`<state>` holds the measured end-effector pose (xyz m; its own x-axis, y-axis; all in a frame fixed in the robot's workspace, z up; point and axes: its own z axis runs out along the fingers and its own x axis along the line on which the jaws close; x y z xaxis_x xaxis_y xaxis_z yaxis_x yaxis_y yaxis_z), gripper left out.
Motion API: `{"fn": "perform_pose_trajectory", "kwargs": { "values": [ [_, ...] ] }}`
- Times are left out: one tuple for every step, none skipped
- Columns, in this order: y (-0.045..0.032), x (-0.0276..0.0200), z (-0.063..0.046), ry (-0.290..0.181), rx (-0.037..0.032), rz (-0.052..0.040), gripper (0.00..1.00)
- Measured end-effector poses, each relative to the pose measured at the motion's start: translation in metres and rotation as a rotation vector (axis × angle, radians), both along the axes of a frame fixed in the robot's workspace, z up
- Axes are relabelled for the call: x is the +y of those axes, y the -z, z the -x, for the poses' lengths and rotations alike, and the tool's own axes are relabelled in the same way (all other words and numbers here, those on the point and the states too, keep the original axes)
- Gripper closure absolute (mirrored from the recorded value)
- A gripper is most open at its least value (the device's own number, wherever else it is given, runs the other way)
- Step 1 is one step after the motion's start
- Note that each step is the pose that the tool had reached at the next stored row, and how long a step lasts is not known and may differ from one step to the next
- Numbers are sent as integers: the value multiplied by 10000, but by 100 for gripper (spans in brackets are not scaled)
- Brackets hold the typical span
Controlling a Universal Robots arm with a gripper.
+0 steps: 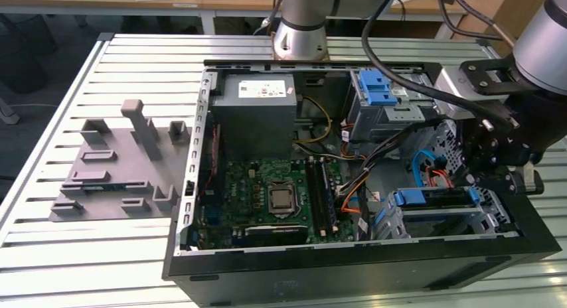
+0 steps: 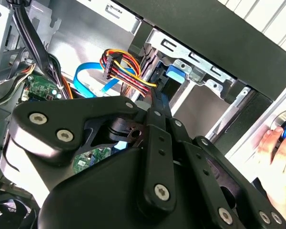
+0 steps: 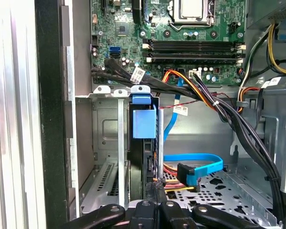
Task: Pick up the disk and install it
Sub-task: 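Insert the second disk wire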
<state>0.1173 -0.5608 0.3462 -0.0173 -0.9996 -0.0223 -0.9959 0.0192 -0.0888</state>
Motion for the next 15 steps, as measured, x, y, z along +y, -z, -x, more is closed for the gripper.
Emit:
{"fn": "perform_pose_trajectory", "kwargs": {
  "values": [
    [-3, 0, 0, 0, 0, -2, 89],
    [-7, 0, 0, 0, 0, -3, 89],
    [-9, 1, 0, -1, -1, -5, 89],
    [-11, 1, 2, -1, -1, -5, 89],
    [-14, 1, 6, 0, 0, -4, 89],
    [-16, 0, 13, 0, 0, -5, 89],
    [-18, 0, 19, 0, 0, -7, 89],
    [-19, 0, 26, 0, 0, -9, 89],
    [-21, 0, 34, 0, -1, -10, 89],
    [-22, 0, 40, 0, -1, -12, 89],
    [-24, 0, 46, 0, -1, -15, 89],
    [-25, 1, 52, 0, -1, -17, 89],
    [-30, 0, 57, 0, 2, -15, 89],
    [-35, 0, 56, -2, 44, -25, 89],
    [-40, 0, 57, -1, 129, -35, 89]
  ]
}}
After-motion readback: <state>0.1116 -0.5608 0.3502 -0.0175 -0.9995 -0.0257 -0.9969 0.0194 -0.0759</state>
